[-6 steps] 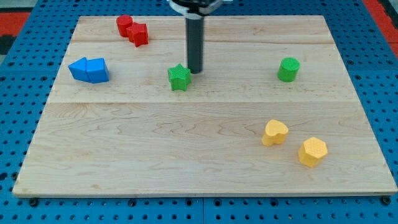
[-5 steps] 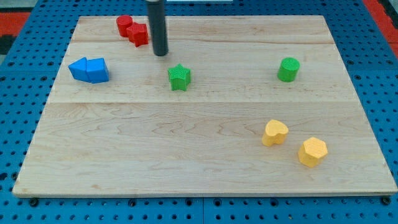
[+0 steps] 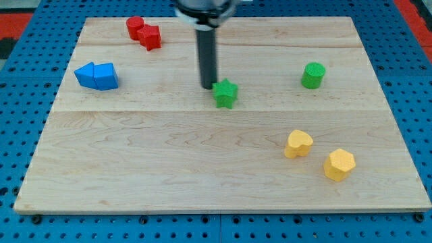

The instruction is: Push the green star closer to the green circle

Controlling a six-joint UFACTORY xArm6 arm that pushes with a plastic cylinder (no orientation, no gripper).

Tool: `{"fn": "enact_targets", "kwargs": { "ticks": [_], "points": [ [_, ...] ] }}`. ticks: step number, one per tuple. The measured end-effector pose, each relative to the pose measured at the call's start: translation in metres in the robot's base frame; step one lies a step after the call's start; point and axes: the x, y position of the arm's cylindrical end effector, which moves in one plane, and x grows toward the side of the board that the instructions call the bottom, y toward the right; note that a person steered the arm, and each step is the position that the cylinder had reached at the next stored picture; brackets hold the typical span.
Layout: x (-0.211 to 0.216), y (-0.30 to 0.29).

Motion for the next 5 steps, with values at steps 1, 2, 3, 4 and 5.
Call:
{"fn": "enact_targets", "kwargs": {
  "ticks": [1,2,3,4,5],
  "points": [
    [0.019,-0.035],
    [0.042,-0.018],
    [0.030,0.065],
    [0.032,0.158],
    [0.069,0.149]
  ]
}}
